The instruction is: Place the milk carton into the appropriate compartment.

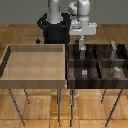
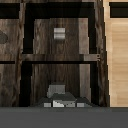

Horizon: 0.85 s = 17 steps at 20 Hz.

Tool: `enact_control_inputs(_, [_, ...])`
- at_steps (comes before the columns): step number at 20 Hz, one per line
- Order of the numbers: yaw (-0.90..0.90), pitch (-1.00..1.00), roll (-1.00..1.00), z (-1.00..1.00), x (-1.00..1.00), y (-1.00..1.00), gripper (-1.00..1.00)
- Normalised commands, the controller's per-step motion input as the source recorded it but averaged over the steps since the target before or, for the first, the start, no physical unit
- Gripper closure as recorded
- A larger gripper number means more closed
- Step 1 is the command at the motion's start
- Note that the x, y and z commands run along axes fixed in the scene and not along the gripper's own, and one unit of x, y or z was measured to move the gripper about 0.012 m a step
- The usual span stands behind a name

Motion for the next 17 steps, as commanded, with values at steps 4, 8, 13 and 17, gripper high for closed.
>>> enact_control_inputs(4, [0.0,0.0,0.0,-1.0,0.0,0.0,1.0])
enact_control_inputs(8, [0.0,0.0,0.0,-0.5,0.0,0.06,1.0])
enact_control_inputs(13, [0.0,0.0,0.0,0.0,0.0,0.0,-1.0])
enact_control_inputs(17, [0.0,0.0,0.0,0.0,0.0,0.0,-1.0])
